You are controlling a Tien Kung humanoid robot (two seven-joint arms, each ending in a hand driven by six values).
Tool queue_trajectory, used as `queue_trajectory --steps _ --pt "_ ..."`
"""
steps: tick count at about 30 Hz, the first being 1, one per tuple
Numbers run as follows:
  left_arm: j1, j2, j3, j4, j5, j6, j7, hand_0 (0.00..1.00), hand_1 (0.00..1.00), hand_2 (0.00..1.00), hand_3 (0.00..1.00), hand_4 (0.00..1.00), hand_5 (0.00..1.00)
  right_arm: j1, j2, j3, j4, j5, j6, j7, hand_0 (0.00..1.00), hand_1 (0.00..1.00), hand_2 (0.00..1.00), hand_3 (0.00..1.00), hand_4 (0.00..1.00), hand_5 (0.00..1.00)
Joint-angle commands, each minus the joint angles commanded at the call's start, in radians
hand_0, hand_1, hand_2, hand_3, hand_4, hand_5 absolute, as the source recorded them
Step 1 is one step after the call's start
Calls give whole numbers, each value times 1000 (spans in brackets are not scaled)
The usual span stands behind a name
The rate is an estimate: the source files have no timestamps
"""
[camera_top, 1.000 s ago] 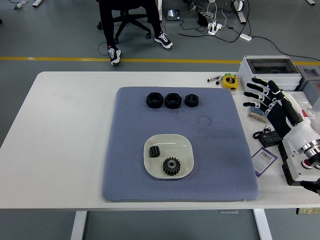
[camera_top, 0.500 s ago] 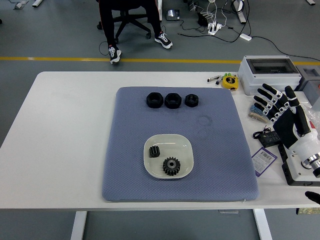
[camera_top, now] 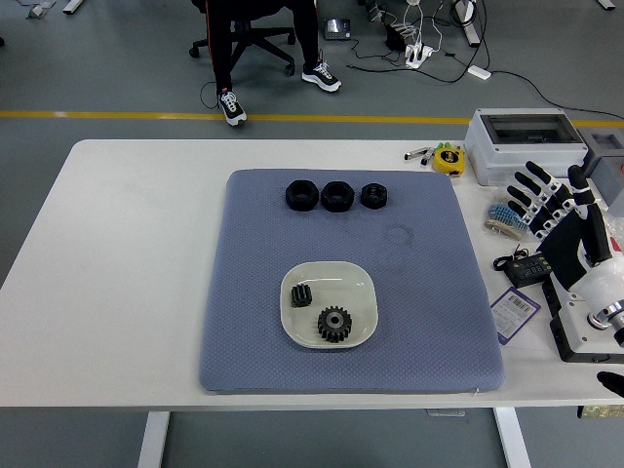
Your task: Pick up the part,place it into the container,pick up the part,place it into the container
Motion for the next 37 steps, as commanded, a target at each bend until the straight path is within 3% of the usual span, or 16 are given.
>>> queue_trajectory --steps 37 --pt "-2 1 16 -1 -22 0 -3 703 670 651 556 631 579 -8 11 4 -6 119 -55 -6 987 889 915 906 998 867"
